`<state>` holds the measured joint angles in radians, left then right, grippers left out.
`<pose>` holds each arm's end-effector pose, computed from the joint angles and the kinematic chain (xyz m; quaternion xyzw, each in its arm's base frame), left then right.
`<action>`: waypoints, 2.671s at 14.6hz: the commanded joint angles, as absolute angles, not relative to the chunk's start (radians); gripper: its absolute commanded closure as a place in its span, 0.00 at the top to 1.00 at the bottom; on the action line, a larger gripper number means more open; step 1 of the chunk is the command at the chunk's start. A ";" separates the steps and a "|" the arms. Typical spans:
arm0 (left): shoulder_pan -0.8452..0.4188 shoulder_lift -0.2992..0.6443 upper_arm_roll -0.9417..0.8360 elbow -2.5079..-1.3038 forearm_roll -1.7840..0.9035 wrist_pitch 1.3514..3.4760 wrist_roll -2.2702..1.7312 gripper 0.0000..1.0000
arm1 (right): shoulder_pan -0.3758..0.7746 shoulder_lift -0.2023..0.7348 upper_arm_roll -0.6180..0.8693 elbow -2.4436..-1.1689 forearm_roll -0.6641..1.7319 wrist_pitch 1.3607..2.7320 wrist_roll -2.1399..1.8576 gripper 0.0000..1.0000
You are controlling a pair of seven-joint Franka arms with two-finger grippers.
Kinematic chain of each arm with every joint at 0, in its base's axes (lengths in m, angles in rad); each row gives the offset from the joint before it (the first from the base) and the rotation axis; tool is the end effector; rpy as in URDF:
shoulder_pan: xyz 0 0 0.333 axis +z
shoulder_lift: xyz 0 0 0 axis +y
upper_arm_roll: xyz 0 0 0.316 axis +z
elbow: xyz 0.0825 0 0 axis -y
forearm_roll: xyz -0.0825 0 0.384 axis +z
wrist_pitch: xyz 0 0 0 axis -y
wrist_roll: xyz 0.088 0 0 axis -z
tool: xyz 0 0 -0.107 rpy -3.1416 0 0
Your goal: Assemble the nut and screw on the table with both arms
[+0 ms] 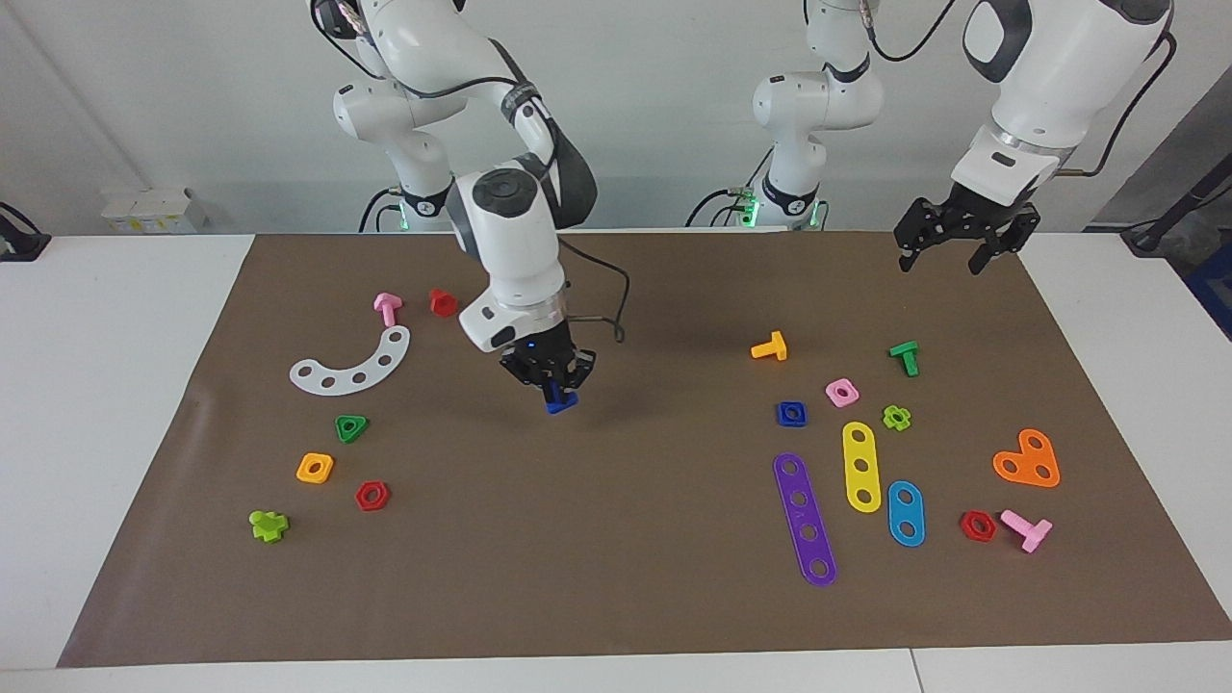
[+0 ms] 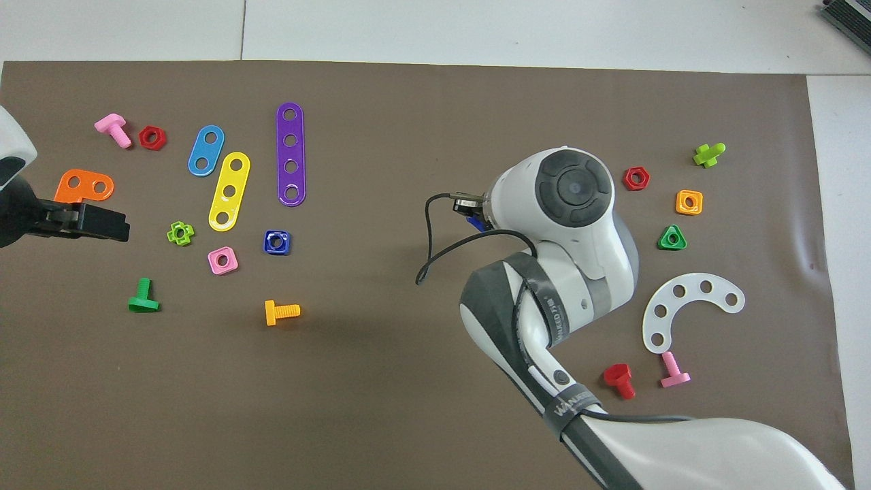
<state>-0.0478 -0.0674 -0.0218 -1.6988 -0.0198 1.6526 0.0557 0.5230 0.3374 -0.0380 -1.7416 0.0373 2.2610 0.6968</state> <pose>0.5381 -0.0399 0.6078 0.9980 -0.0619 0.0105 0.0092 0.5859 0.3124 0.3999 -0.9892 0.1141 -0.0704 0.0584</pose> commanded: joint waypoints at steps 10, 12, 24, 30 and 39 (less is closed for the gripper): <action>-0.098 -0.141 -0.026 -1.847 -0.021 1.723 -0.003 0.99 | 0.657 0.512 -0.043 -1.732 -0.071 2.466 0.951 0.68; -0.118 -0.138 -0.026 -1.848 -0.021 1.733 -0.026 0.99 | 0.658 0.512 -0.043 -1.730 -0.071 2.470 0.963 1.00; -0.195 0.058 -0.025 -1.850 -0.018 1.989 -0.163 0.98 | 0.338 0.177 -0.051 -1.727 -0.054 2.177 0.561 1.00; -0.213 0.089 -0.025 -2.012 -0.017 2.242 -0.156 0.95 | 0.147 -0.004 -0.054 -1.706 -0.040 1.881 0.229 1.00; -0.265 0.221 -0.021 -2.056 0.025 2.348 -0.164 0.91 | 0.041 -0.072 -0.055 -1.601 -0.006 1.565 0.037 1.00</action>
<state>-0.2533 0.1960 -0.0375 -2.0480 0.0019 2.3036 -0.1503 0.0512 -0.0885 -0.0674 -1.6088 -0.0140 1.5819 0.0597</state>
